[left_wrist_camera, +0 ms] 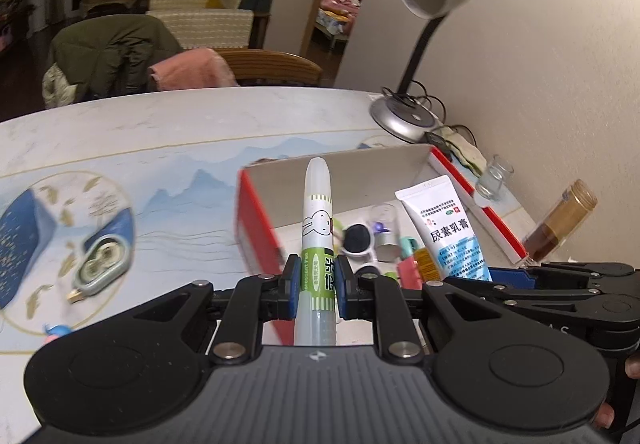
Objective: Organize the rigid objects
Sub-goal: 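Carry the cream tube and marker with both tools into the red box, then open the right tool to drop the cream tube while the left tool releases the marker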
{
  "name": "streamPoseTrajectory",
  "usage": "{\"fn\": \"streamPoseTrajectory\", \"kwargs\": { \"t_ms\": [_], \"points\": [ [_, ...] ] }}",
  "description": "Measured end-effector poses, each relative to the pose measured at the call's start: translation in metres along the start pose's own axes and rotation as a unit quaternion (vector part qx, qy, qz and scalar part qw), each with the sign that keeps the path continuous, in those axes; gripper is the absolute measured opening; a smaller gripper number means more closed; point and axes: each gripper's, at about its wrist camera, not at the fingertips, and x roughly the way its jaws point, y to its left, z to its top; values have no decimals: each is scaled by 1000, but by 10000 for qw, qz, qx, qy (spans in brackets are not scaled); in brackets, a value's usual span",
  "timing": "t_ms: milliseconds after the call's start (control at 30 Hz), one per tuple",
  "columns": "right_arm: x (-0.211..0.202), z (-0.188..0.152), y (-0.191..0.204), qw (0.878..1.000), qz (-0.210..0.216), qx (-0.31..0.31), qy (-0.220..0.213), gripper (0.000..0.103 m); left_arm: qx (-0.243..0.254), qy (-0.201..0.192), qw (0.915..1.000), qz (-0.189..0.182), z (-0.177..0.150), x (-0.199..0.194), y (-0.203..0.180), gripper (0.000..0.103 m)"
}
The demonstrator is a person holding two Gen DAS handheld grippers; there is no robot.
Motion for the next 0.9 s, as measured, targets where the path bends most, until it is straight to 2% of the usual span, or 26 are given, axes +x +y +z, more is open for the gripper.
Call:
{"fn": "streamPoseTrajectory", "kwargs": {
  "t_ms": [167, 467, 900],
  "points": [
    [3, 1, -29, 9999, -92, 73, 21, 35, 54, 208, 9997, -94, 4, 26, -23, 17],
    [18, 3, -63, 9996, -190, 165, 85, 34, 306, 484, 9983, 49, 11, 74, -49, 17],
    [56, 4, -76, 9989, -318, -5, 343, 34, 614, 1040, 9921, 334, 15, 138, -64, 17]
  ]
}}
